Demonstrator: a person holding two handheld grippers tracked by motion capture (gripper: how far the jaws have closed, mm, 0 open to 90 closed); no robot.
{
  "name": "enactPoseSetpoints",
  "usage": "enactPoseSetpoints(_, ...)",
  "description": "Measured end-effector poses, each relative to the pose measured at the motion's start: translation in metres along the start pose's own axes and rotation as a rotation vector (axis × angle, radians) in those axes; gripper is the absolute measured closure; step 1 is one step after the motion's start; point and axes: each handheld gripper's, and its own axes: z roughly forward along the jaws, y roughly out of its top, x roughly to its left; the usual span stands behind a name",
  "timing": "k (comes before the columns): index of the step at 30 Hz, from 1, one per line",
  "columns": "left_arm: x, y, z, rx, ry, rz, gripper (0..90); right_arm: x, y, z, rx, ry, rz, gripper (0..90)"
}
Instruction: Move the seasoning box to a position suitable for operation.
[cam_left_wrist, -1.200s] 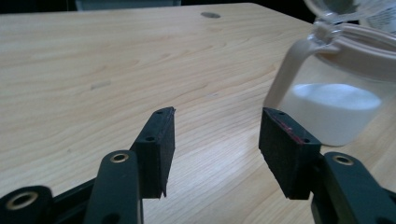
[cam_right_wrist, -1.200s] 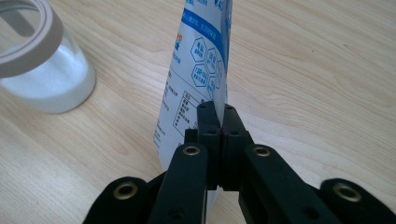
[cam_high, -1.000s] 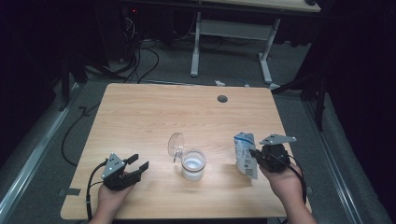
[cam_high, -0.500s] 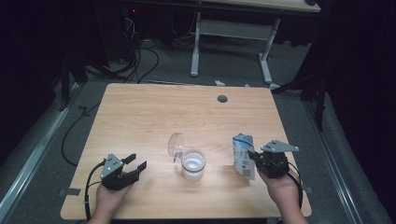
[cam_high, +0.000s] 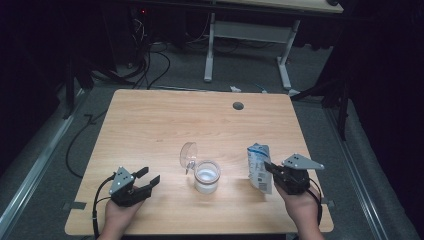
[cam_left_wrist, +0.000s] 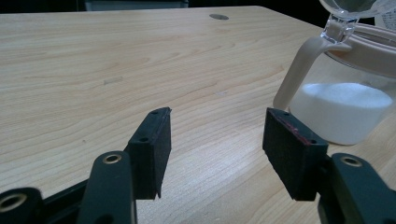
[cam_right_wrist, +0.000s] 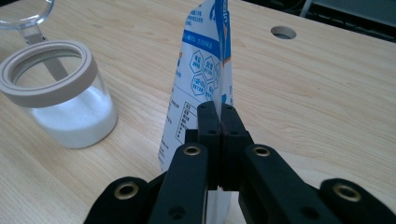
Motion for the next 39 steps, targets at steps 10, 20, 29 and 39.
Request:
enactPoseSetpoints(10,0.000,0.001,-0.001,-0.018,0.014,0.019,42.4,-0.004,-0.013,0.002,-0.082,0.014,0.029,90.0)
enactPoseSetpoints(20,-0.008,-0.007,-0.006,0.007,0.037,0.185,42.4,-0.004,-0.022,0.005,-0.144,0.020,0.032,90.0)
enactPoseSetpoints(29,-0.002,-0.005,-0.011,-0.022,0.074,0.174,43.2,-0.009,-0.022,0.004,-0.189,0.010,0.036,90.0)
enactPoseSetpoints(39,0.003,-0.002,-0.019,-0.009,0.079,0.142,43.1,-0.028,-0.022,0.003,-0.229,-0.036,0.064,90.0)
